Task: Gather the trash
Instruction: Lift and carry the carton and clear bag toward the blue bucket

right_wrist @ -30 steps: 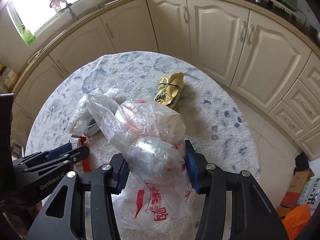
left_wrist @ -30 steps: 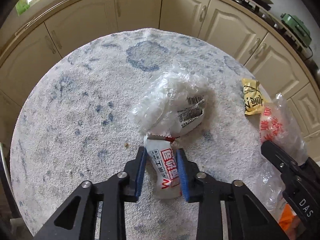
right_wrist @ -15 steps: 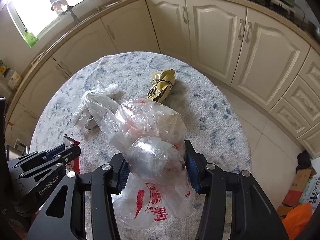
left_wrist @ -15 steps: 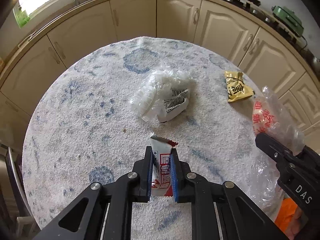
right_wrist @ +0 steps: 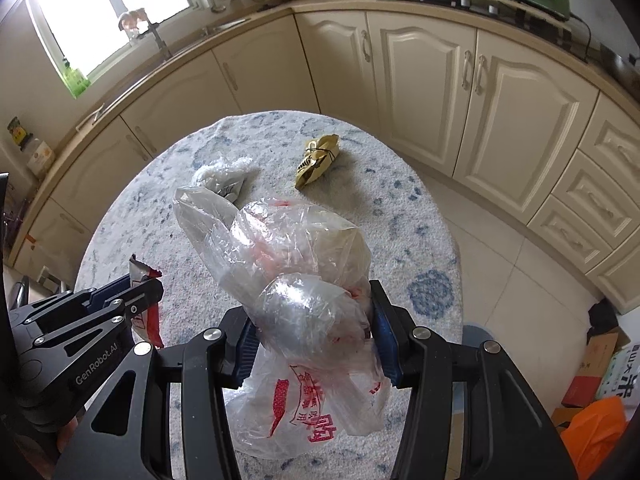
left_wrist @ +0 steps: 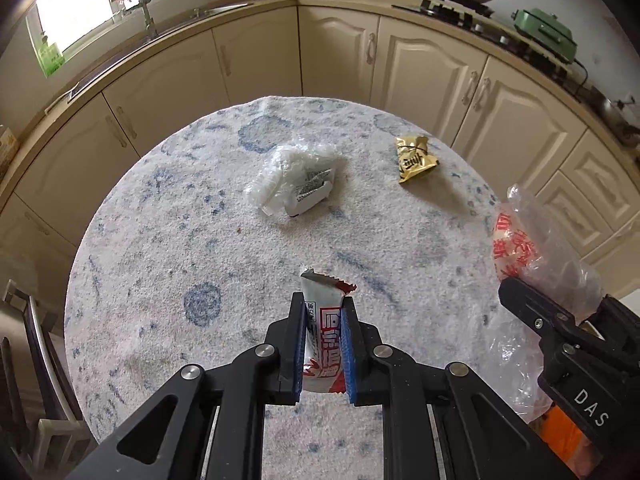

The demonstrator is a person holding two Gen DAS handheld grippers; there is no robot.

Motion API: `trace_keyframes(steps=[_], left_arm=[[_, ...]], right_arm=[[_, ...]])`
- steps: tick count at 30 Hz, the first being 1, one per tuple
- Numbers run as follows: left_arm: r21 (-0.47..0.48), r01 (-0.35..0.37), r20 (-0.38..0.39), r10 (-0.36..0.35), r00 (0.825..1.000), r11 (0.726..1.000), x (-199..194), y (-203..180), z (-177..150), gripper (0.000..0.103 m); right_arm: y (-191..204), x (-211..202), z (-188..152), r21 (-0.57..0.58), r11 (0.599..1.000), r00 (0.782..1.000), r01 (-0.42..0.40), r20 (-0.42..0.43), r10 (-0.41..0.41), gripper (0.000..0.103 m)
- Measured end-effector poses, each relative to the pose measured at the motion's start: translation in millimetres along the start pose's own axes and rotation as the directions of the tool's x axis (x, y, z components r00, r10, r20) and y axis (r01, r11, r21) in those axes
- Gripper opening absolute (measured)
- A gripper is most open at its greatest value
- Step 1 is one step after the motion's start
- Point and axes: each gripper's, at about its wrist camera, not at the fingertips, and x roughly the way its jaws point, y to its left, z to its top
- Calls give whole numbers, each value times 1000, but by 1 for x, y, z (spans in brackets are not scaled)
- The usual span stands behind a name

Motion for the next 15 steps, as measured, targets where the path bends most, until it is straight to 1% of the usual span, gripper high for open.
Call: trace_keyframes(steps=[7,9,15], left_arm=[[73,30,28,-32,999,997,-31,-43,-16,12],[99,29,36,-33,999,995,-37,-57,-18,12],[183,57,40,-65,997,982,-45,-107,-22,12]], right_arm=[[-25,-21,-19,45,998,999,33,22,-34,50],[-36,-26,-25,68,997,999,44,24,-46,50],[-76,-44,-43,134,987,995,91,32,-96,50]])
